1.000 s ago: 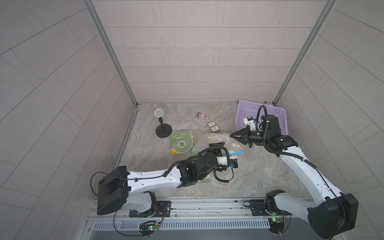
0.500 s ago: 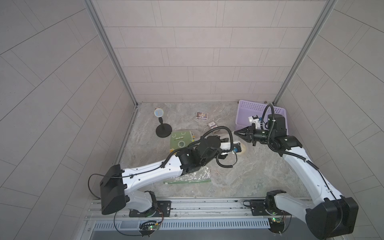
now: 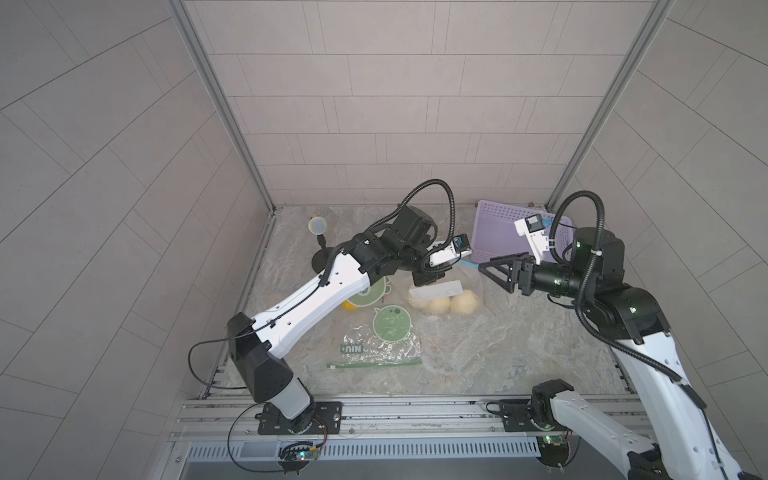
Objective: Open the zip-top bag and take out the pear
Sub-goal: Pick up the zipper food storage bag at the center of the board.
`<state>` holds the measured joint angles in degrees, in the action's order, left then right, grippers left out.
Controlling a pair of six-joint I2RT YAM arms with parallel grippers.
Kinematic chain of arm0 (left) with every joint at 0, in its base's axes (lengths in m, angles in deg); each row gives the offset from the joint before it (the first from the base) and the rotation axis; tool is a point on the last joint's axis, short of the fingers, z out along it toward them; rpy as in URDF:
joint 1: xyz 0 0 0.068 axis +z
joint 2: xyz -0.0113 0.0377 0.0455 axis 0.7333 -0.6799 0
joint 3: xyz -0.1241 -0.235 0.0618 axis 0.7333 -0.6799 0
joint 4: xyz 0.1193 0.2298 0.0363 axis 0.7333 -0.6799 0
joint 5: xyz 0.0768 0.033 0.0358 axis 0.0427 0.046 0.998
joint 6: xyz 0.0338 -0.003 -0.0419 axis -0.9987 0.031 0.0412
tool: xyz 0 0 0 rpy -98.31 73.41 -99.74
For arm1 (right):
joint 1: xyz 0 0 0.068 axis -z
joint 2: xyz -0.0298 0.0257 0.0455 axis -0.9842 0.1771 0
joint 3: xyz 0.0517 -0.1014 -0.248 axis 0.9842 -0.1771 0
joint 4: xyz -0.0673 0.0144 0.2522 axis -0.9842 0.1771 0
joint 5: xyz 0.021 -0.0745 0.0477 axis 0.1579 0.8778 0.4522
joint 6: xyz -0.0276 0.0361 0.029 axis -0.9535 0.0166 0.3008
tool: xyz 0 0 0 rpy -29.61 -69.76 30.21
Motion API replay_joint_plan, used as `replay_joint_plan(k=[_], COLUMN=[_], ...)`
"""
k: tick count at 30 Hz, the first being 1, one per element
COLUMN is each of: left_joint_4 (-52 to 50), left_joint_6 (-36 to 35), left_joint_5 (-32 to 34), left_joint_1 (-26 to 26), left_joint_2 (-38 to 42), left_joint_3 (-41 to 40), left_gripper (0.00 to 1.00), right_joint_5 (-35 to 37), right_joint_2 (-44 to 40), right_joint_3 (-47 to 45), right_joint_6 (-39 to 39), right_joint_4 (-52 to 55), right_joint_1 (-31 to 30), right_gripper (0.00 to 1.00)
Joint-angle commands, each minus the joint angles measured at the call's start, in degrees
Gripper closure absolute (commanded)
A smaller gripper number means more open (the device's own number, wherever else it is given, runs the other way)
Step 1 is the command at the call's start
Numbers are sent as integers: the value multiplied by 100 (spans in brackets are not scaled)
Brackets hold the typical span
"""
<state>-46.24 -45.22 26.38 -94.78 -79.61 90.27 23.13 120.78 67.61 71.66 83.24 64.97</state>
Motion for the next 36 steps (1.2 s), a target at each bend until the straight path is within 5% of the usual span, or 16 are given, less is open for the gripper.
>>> replay_joint_plan(k=[1,15,17,19,22,25,28,30,32,36], left_joint_4=[-861,-1030,-1039,-1044,-1081,-989,-612,327,2291,8051], left_joint_6=[52,113,118,119,118,268,738,1478,2831,6199], left_joint_5=[-632,-859,-879,-870,-938,-1053,-1343,-1962,-2602,-2918], left_joint_1=[41,41,42,42,41,97,466,1042,1773,3129], left_joint_2=[-169,-237,-227,-247,-261,-178,254,790,1543,2639], left_joint_3=[362,486,484,500,526,623,605,27,-1193,-3967], left_gripper=[98,97,97,97,96,95,43,29,22,8], right_joint_5=[930,1653,1552,1545,1333,1462,1765,1717,1272,-180], right_joint_2=[-2,215,277,324,272,296,177,106,126,420], right_joint_3=[147,-430,-476,-516,-634,-531,-355,-186,-13,171], right_joint_6=[-1190,-1540,-1509,-1441,-1253,-1197,-1048,-912,-823,-499], right_joint_4=[394,50,-79,-196,-530,-391,-312,-310,-304,-476], right_joint_1=[-528,-1004,-1031,-1062,-1080,-1079,-968,-718,-345,650], right_gripper=[28,32,40,68,94,100,100,100,100,100])
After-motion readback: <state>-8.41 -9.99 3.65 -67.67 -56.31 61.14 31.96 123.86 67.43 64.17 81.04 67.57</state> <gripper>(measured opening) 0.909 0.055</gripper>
